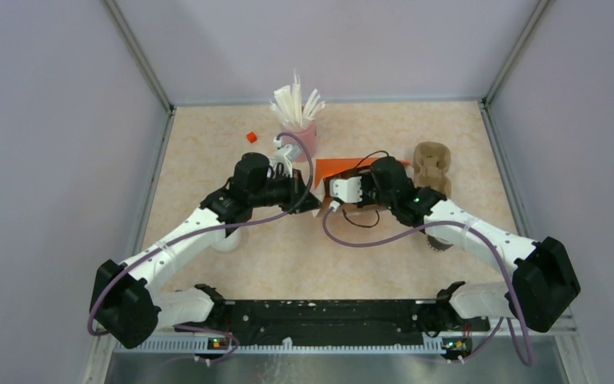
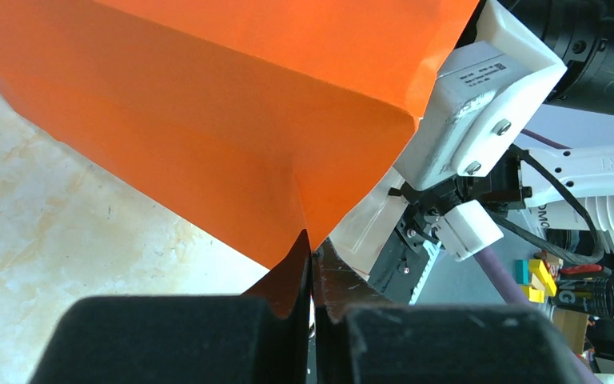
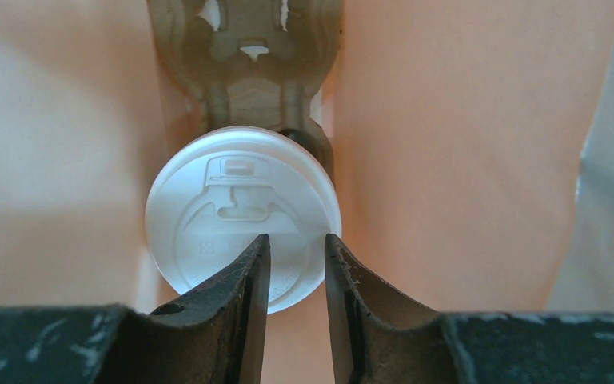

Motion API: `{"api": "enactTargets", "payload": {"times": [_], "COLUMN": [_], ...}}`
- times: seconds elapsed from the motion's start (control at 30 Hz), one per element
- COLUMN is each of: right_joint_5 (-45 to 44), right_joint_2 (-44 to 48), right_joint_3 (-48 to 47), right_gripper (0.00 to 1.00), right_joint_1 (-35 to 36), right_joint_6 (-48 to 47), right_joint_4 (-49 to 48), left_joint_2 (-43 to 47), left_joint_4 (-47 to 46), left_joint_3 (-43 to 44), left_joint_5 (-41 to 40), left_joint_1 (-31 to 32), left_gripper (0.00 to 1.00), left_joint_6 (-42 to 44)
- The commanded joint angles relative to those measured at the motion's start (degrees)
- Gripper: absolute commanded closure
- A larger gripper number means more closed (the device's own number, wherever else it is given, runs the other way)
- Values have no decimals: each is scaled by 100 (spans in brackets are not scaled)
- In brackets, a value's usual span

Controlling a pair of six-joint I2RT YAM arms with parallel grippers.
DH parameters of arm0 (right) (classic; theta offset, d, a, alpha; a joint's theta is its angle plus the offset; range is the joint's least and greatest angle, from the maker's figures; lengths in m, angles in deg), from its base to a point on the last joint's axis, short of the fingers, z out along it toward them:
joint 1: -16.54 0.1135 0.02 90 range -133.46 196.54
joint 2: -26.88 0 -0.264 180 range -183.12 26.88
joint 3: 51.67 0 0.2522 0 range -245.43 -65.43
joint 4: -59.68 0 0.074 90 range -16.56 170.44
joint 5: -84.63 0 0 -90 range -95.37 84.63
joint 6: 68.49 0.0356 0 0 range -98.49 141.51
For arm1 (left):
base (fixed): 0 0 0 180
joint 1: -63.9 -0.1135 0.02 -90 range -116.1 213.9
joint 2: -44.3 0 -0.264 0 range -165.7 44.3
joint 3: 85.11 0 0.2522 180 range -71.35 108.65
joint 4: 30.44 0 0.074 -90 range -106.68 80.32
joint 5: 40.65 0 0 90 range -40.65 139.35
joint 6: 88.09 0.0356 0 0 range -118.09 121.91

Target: Pack the takeout coffee

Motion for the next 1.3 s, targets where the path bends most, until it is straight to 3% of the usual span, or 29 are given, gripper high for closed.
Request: {"api": "enactTargets", "payload": {"times": [0.0, 0.43, 1.0, 1.27], "right_joint_5": [-205, -279, 478, 762], "right_joint_2": [90, 40, 626, 1050], "right_joint_3": [127, -9, -1049, -1524], "right_gripper": [70, 71, 70, 69], "right_joint_1": [-117, -180, -171, -171], "right_joint_6": [105, 198, 849, 1643], "right_joint_4": [-324, -351, 1294, 1690], "left_joint_2": [31, 52, -328, -692], "left_joint_4": [-210, -166, 307, 818], "left_joint_3": [157, 156, 850, 1400], "left_joint_5": [165, 186, 61, 221], "left_joint_1": [21, 22, 21, 18], "left_gripper": [97, 97, 97, 98], "left_joint_6": [86, 128, 47, -506]}}
